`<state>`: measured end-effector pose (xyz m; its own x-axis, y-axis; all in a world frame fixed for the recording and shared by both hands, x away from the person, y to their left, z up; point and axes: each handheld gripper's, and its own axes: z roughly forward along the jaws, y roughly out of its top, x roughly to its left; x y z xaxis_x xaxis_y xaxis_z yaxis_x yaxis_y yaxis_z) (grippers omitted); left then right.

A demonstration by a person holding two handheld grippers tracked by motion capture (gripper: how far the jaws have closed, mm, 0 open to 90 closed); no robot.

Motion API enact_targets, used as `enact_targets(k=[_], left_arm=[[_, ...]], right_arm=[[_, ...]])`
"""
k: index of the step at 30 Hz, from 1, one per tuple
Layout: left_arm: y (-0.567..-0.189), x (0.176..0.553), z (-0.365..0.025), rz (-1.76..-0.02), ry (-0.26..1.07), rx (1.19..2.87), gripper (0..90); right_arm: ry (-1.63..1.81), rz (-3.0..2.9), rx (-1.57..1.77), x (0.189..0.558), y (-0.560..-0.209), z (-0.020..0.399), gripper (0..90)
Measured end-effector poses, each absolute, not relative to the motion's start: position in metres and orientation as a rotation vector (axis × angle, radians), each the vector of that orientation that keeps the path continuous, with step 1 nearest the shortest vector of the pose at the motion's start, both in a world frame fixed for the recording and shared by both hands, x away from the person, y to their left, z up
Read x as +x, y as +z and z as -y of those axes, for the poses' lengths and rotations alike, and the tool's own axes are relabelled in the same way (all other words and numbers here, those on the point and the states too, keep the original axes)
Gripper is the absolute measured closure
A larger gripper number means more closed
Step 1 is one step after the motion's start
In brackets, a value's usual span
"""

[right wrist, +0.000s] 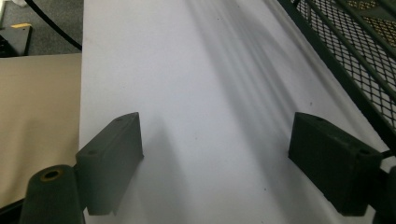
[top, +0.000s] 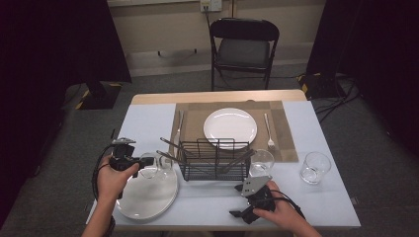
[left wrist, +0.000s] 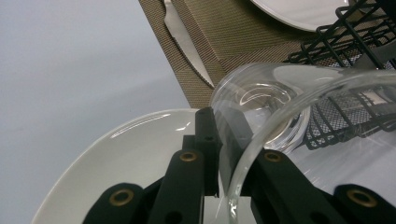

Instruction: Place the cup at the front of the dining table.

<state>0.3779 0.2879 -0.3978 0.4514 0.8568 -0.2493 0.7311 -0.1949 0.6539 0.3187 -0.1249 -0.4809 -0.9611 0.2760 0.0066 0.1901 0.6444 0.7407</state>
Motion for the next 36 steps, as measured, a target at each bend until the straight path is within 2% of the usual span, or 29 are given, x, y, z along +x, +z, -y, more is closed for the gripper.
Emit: enact_targets(k=[36], left_arm=[[-0.401,0.409,-0.281,-1.321,0.216,1.972,85.3]], right_arm=[[1.222,-2.752,0.393,0.319,-0.481,0.125,16.1]])
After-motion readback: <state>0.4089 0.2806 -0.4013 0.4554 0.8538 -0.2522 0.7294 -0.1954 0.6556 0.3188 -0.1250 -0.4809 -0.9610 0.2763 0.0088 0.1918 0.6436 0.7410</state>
